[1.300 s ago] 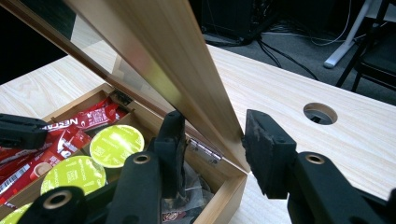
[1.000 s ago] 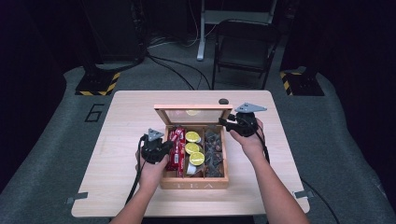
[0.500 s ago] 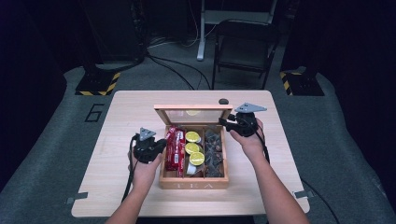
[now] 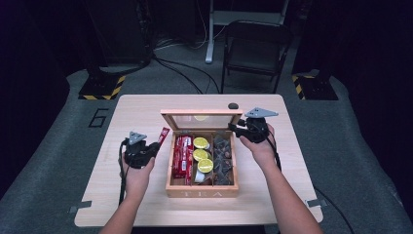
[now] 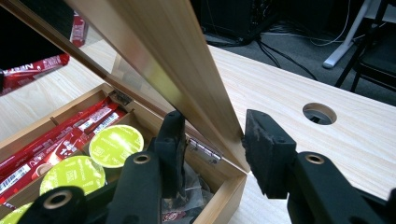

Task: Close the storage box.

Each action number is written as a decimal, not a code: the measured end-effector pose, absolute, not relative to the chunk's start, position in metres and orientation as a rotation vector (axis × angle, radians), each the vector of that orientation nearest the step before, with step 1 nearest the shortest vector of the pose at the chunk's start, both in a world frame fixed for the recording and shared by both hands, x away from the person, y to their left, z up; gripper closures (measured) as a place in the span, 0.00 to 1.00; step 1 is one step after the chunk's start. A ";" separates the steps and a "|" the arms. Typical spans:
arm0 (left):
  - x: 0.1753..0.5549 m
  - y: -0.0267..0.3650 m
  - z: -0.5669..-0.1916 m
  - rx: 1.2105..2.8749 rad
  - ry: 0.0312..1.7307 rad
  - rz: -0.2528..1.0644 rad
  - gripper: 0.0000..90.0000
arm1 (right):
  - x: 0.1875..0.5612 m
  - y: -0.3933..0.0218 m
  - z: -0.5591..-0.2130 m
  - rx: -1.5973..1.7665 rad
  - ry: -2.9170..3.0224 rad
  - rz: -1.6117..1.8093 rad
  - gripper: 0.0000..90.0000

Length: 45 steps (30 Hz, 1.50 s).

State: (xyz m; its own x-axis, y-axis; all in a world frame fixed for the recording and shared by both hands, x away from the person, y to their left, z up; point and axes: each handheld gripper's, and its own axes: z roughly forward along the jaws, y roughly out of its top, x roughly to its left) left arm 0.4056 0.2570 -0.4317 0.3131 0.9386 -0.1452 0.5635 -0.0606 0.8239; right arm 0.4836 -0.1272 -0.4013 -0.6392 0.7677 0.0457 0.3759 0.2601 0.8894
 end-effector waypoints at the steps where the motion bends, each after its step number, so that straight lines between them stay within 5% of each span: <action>1: 0.405 0.259 -0.431 1.732 1.363 0.564 0.94 | 0.483 -0.127 -0.401 1.040 2.140 1.341 0.65; 45: 0.379 0.317 -0.459 1.689 1.475 0.597 0.94 | 0.482 -0.126 -0.401 1.038 2.140 1.332 0.65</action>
